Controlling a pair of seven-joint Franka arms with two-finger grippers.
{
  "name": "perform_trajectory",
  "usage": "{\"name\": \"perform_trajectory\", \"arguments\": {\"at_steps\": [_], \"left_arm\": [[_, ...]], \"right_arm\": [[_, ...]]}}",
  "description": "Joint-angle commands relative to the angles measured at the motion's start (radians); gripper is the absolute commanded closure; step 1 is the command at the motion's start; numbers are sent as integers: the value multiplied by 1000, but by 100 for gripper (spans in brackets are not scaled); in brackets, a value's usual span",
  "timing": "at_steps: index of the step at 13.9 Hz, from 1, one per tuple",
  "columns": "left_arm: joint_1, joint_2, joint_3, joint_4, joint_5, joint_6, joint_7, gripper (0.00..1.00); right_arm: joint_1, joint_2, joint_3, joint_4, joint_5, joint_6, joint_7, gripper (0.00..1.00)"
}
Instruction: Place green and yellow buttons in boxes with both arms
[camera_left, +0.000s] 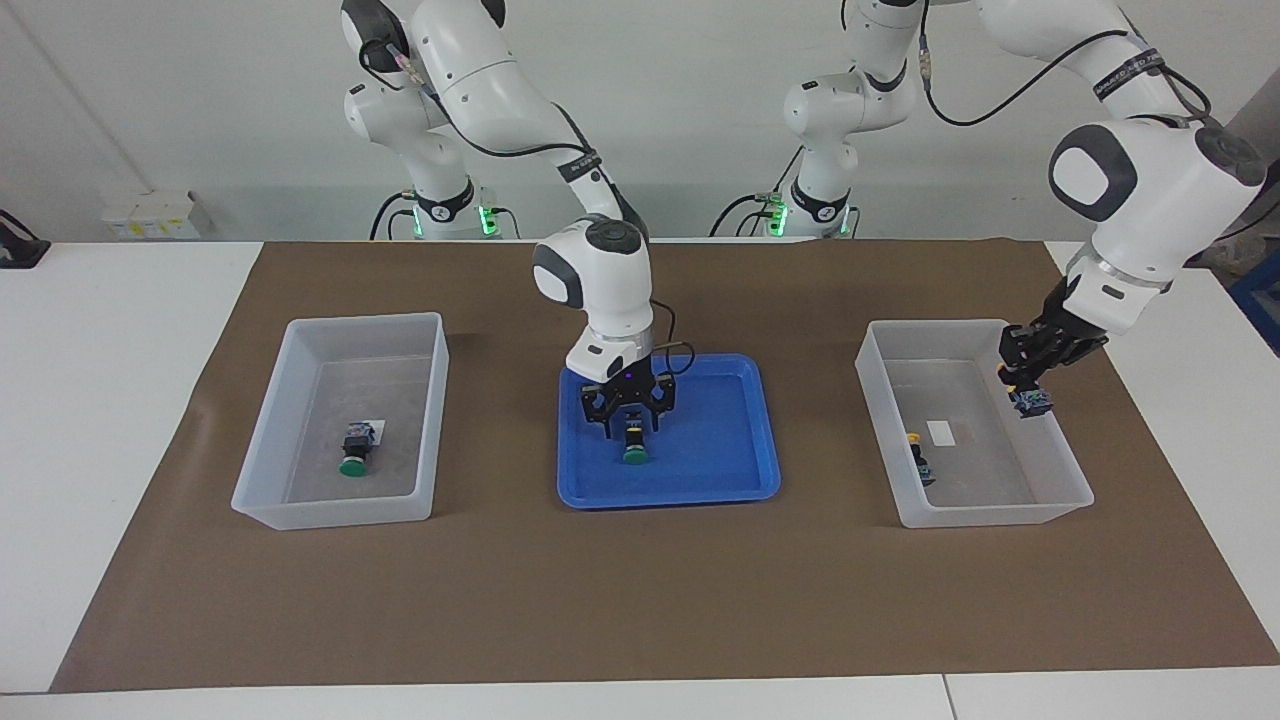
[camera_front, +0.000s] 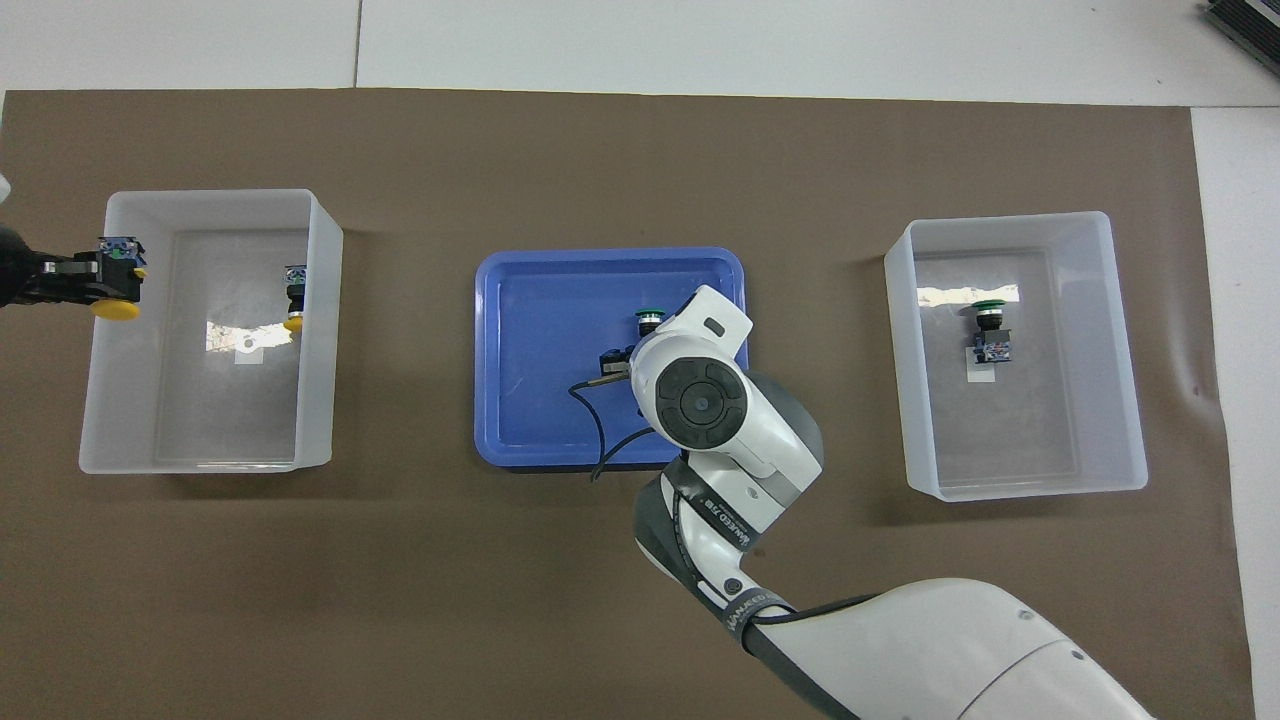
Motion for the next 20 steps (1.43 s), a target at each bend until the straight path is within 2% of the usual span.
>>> {"name": "perform_trajectory", "arguments": {"at_steps": [1,4,9,15,19,20], "left_arm": [[6,-10,-8,15,-2,-8,13,0],[5,-7,-8,53,1,-11,12,0],[-11,-10,-17,82,19,-39,7,0],[-43,-38,-21,110,19,-137,1,0],[-64,-38,-21,168,30,-245,-2,0],[-83,-38,-23,180,80,-275,-2,0]], "right_arm": [[-15,-39,-5,-7,-30,-36,39,100],[-80,-162,-2,-17,-24,-139,36,100],[-216,-294,-2,-105,-15,-162,4,100],[-393,-415,-2,-189,-10,-272,-281,100],[-505,-446,-2,-255,29,-272,-453,100],[-541,-447,-2,-267,51,-271,-519,100]]}}
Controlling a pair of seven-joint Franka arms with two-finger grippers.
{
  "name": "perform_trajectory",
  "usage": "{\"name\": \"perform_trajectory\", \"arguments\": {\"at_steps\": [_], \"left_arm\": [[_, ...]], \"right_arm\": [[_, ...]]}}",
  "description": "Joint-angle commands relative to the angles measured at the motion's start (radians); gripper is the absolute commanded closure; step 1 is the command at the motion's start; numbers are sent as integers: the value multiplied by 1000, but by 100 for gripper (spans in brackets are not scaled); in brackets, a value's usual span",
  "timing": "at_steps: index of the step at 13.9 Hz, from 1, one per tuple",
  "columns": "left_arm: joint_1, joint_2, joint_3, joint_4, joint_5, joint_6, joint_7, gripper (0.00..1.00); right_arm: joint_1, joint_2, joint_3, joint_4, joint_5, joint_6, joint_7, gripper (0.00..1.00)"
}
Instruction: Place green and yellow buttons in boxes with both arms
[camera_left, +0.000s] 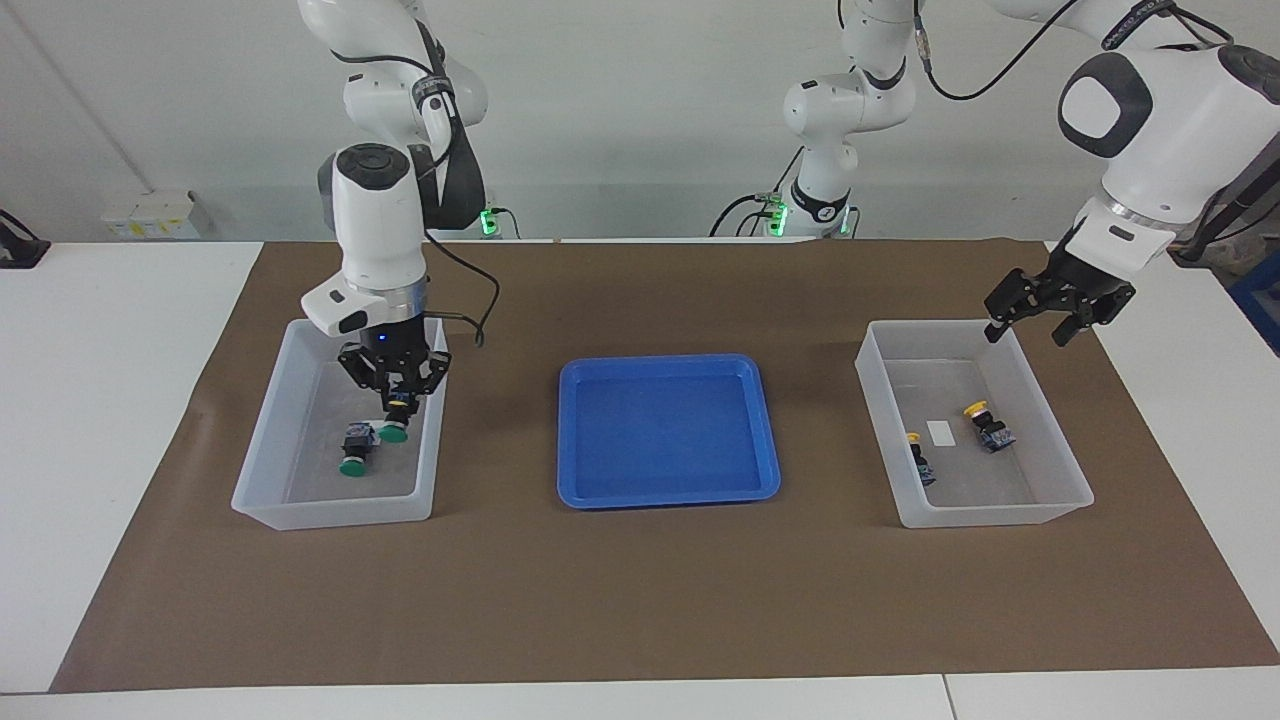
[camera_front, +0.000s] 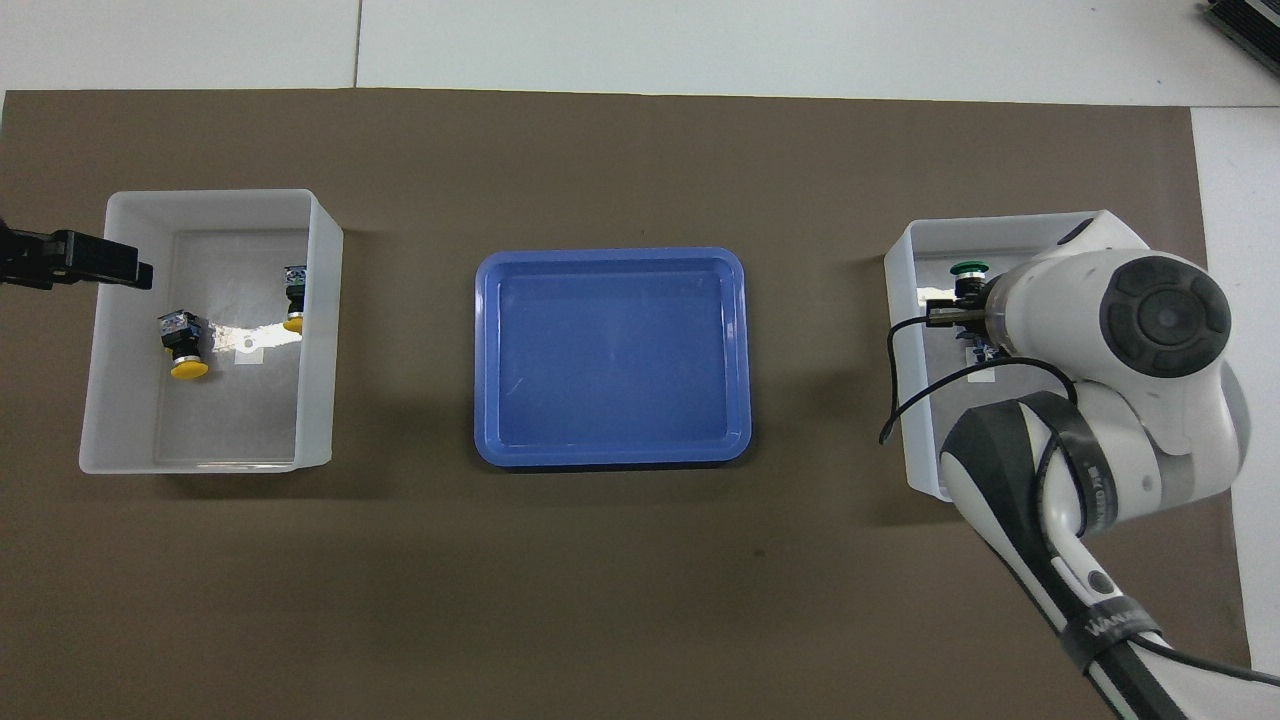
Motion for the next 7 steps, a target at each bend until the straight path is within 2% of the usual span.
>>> {"name": "perform_trajectory", "arguments": {"at_steps": [1,5,7], "left_arm": [[-65,-3,6,56,97,-93,-3,0],[-112,-3,6,67,115,-144,-3,0],[-114,-5,8,67,106,-160,-4,0]], "right_arm": [[-95,-33,11,-64,70,12,-162,100],[-196,4,11,-91,92,65,-299,100],[-204,45,11,-91,92,88,-310,100]]}}
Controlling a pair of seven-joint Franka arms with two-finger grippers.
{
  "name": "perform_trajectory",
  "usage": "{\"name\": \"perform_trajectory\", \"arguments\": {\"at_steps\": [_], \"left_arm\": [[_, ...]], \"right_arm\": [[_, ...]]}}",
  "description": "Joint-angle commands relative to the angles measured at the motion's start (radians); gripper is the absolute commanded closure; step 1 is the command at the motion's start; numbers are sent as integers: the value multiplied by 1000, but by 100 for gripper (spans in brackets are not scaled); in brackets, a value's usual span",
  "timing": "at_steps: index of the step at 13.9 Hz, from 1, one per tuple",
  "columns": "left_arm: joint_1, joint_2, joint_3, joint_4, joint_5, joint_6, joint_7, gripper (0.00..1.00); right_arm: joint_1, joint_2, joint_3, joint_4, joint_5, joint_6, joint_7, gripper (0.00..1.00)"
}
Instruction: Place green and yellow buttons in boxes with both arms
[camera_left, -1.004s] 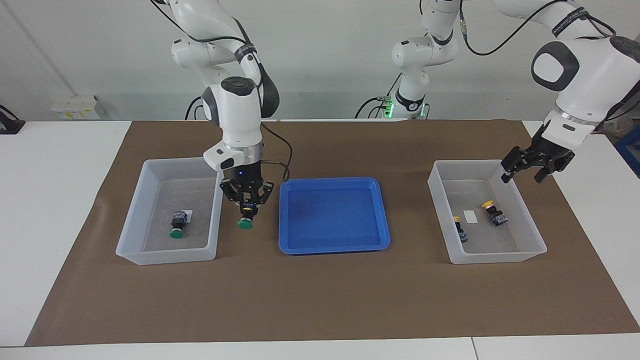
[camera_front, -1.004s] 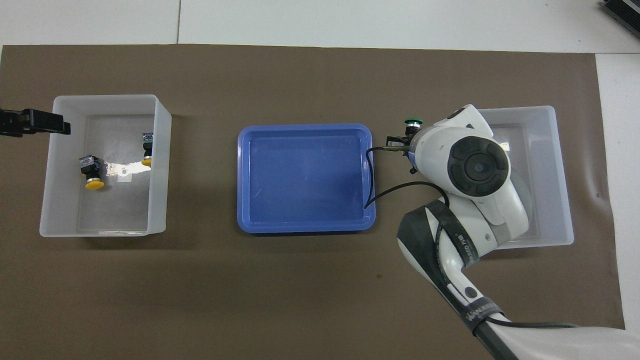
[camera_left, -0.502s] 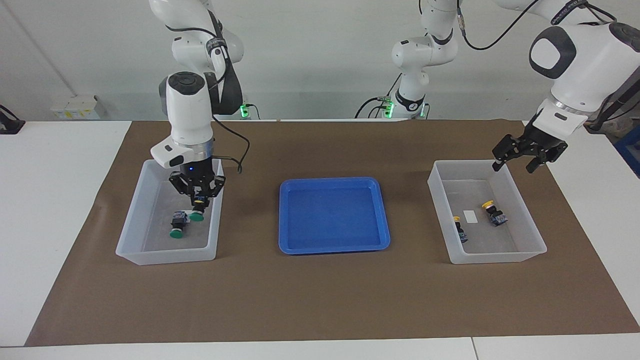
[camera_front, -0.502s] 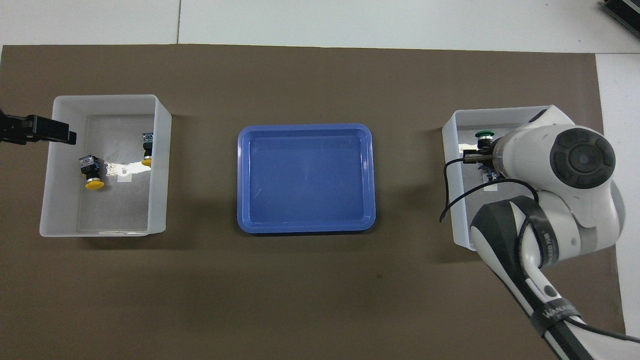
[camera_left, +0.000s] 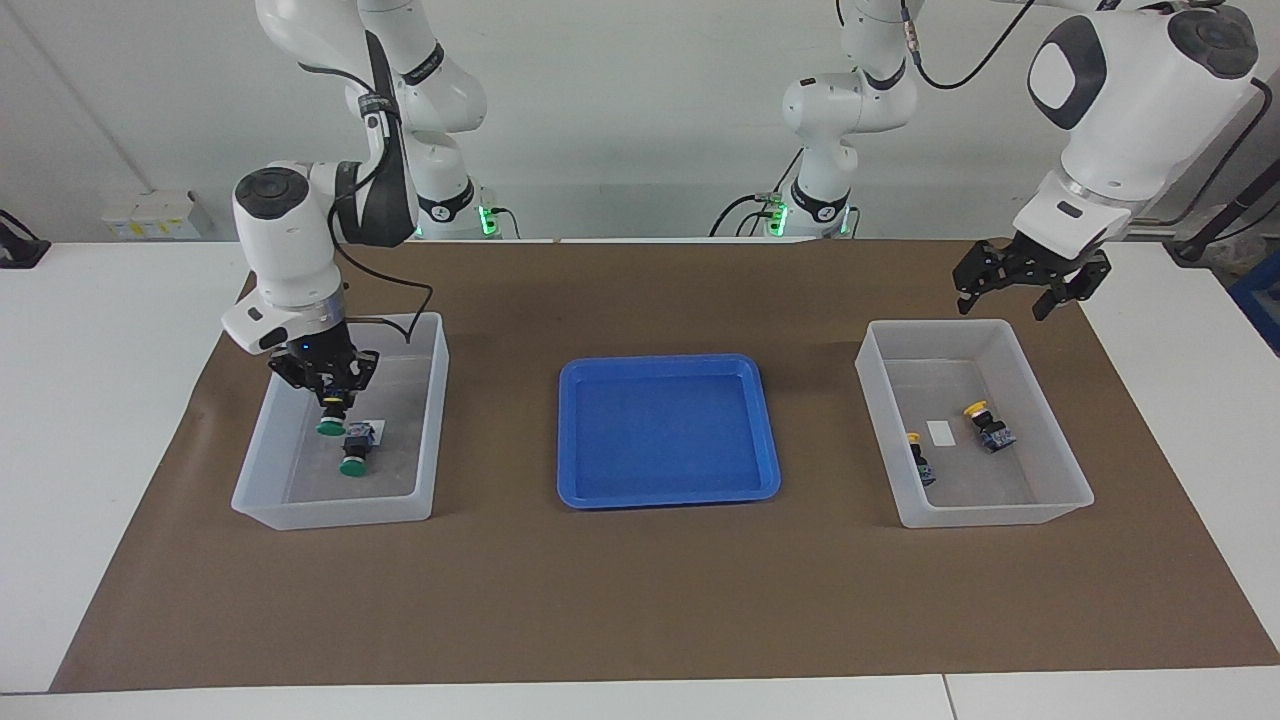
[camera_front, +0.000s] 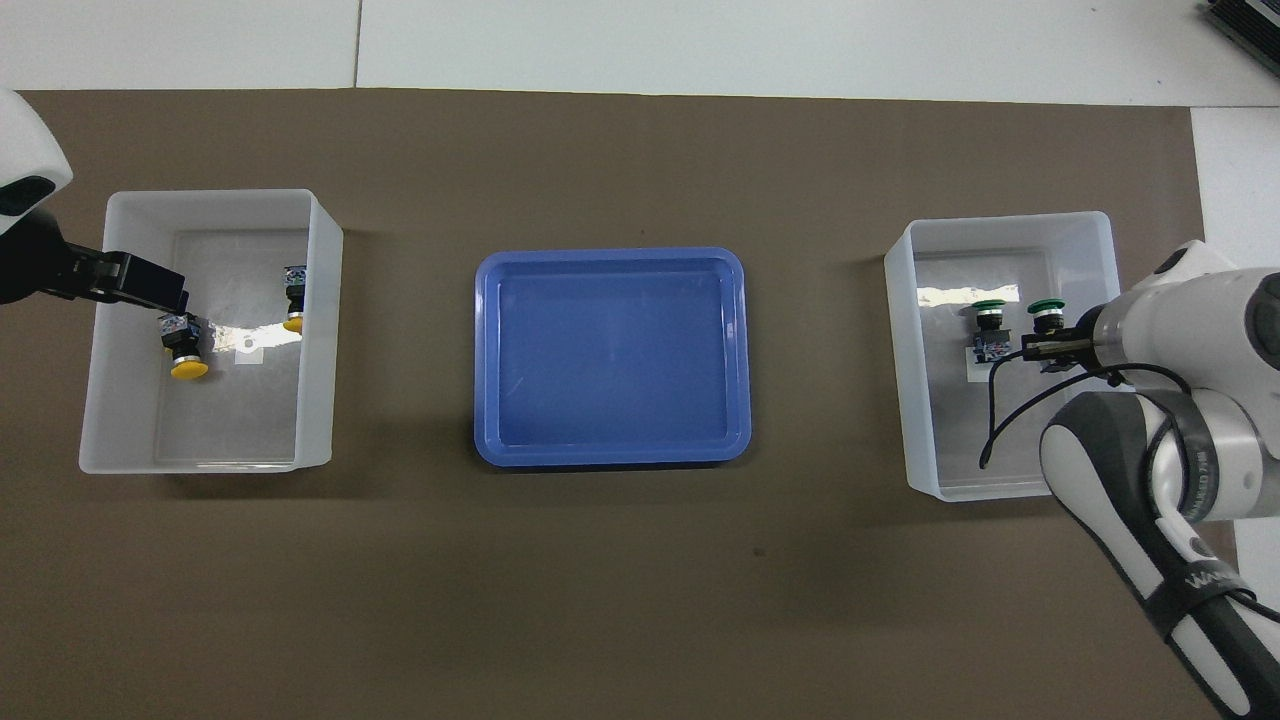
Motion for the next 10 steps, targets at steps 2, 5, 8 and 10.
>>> {"name": "perform_trajectory", "arguments": {"at_steps": [2,5,8,10], "left_arm": [[-7,-6,12,13,9,-43,-1,0],[-6,-18,12,13,9,-31,-1,0],[2,-18,13,13,15,-24,0,0],[-4,-19,12,13,20,-2,0,0]], "right_arm": [[-23,62,12,-12,23,77,-34,100],[-43,103,12,-9,23,111,-37,100],[-46,125,11,-11,21,146,-51,100],[-49,132,12,-11,21,160,-60,100]]}}
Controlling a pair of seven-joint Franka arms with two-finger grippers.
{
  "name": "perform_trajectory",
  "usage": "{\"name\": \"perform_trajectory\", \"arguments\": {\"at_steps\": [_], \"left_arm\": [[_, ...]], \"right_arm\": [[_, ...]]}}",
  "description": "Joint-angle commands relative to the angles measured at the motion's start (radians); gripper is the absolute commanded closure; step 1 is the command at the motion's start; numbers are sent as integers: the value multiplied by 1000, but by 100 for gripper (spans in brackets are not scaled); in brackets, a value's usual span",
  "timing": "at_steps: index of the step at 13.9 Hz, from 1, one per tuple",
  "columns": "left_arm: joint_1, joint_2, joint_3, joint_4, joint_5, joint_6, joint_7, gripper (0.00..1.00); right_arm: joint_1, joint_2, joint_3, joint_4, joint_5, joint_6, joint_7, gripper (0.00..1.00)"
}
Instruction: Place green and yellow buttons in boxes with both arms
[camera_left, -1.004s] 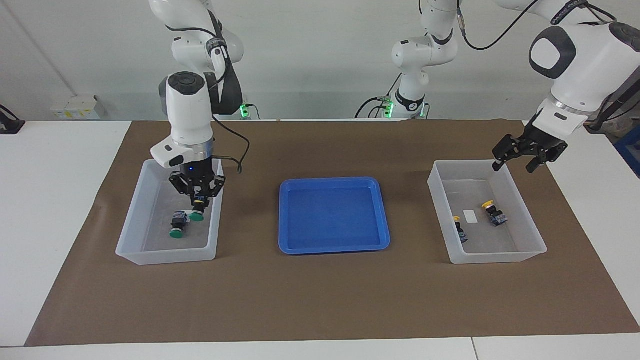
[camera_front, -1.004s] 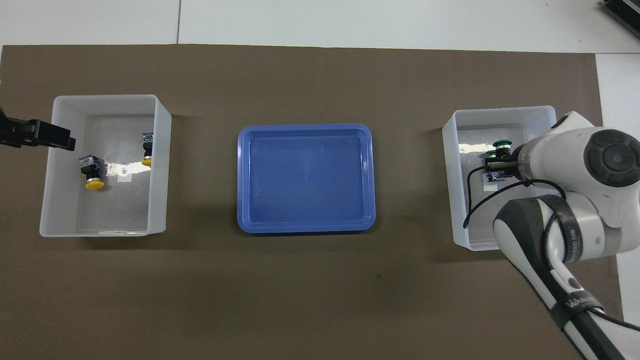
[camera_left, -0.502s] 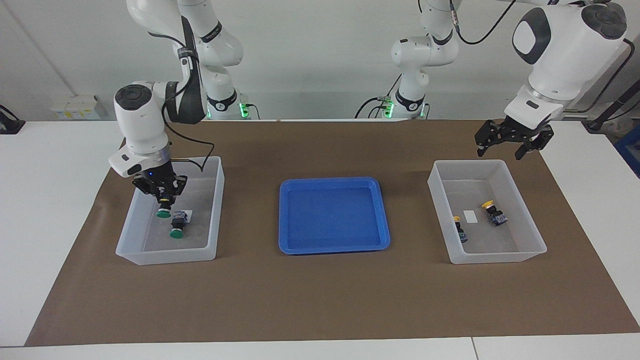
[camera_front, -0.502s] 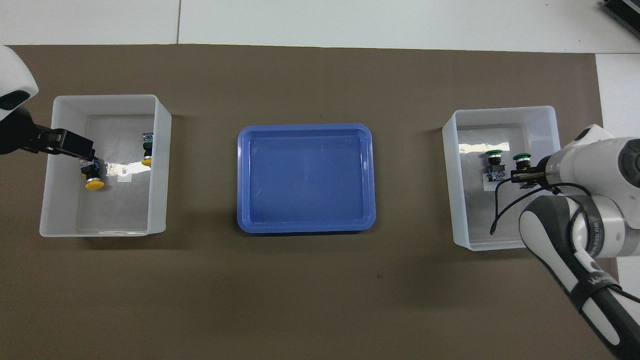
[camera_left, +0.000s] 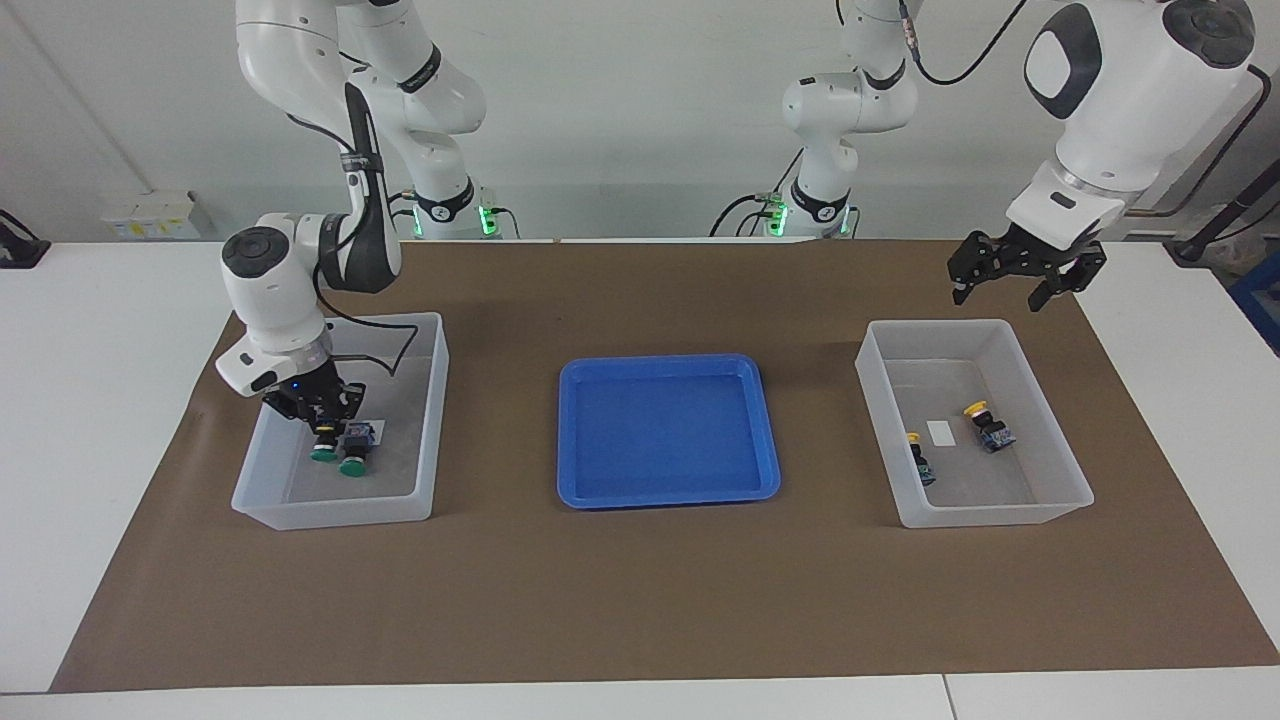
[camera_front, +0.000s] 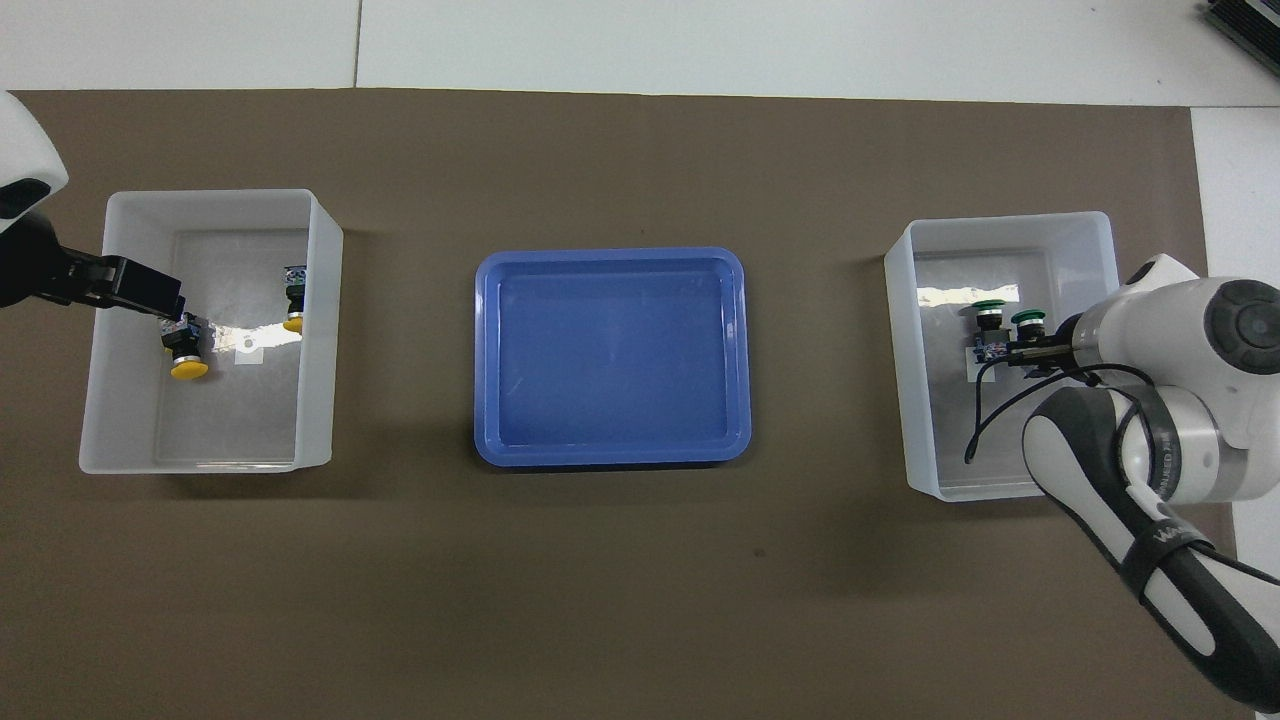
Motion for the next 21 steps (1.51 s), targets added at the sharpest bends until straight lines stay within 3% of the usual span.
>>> {"name": "perform_trajectory", "arguments": {"at_steps": [1,3,4,5,6,9,15,18,21], "left_arm": [[-9,-12,1,3,17,13,-1,0],[-10,-23,-10,-5,16,13,-10,0],[-10,-23,-18,-5,14,12,-35,0],[-10,-23,-32,-5,13,10,-64,0],[-10,-25,-42,-4,13,6,-72,0],[-9,-23,-53,4,8,-13,-73,0],[7,-25,-33,4,10,-14,-63,0],[7,-37,-32,4,11,6,-58,0],[8,-37,-27,3,11,16,-58,0]], "right_arm": [[-19,13,10,-3,21,28,-40,100],[-19,17,10,-3,21,39,-40,96],[-19,17,10,-3,21,39,-40,80],[-19,17,10,-3,21,37,-43,49],[-20,17,12,-1,21,33,-40,36],[-20,-7,10,16,22,5,-39,24],[-13,-44,14,78,22,-97,-33,21],[1,-67,15,161,25,-217,21,19],[1,-119,55,210,41,-315,113,2]]}}
